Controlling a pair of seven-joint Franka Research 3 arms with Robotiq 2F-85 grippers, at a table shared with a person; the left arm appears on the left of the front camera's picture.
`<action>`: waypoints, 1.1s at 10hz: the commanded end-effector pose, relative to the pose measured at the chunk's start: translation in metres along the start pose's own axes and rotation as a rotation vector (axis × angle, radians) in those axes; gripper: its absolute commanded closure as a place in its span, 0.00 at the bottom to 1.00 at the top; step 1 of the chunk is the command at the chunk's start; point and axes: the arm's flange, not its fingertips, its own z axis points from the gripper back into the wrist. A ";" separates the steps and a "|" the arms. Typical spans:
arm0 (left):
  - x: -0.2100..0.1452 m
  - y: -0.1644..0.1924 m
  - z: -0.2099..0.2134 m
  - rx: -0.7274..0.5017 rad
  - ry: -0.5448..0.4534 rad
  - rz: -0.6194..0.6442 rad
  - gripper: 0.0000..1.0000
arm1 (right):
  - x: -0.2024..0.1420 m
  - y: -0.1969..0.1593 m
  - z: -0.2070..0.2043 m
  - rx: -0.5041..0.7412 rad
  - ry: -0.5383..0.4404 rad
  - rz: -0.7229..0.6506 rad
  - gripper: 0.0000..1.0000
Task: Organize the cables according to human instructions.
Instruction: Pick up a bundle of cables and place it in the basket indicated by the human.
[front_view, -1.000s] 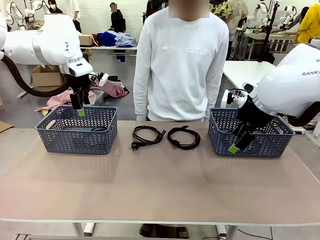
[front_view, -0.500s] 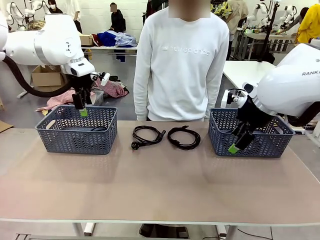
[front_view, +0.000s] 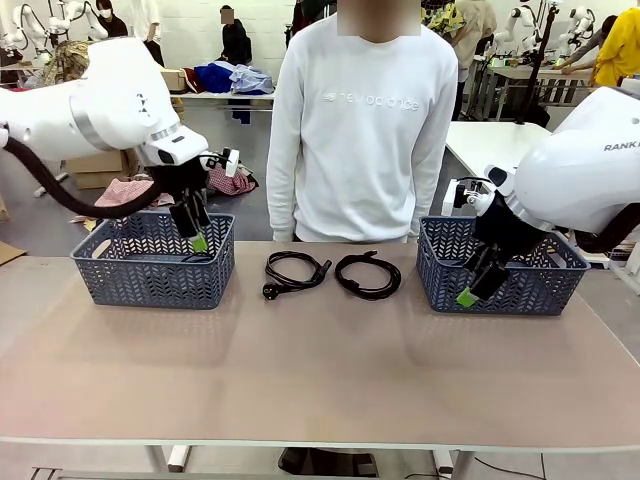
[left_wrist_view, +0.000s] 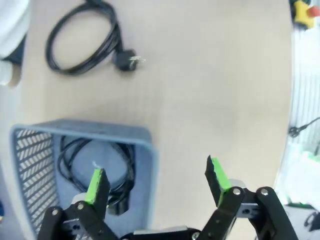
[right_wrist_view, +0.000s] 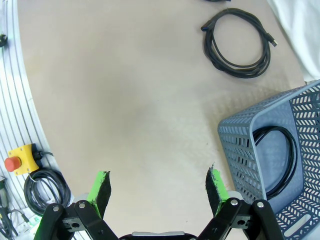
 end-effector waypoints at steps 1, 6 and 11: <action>-0.002 -0.038 -0.008 0.020 -0.091 -0.020 0.00 | 0.000 0.001 -0.001 -0.006 0.003 -0.007 0.00; 0.005 -0.087 -0.024 -0.025 -0.125 -0.049 0.00 | 0.000 0.001 -0.001 -0.006 0.003 -0.007 0.00; 0.013 -0.086 -0.024 -0.028 -0.086 -0.038 0.00 | 0.000 0.001 -0.001 -0.006 0.003 -0.007 0.00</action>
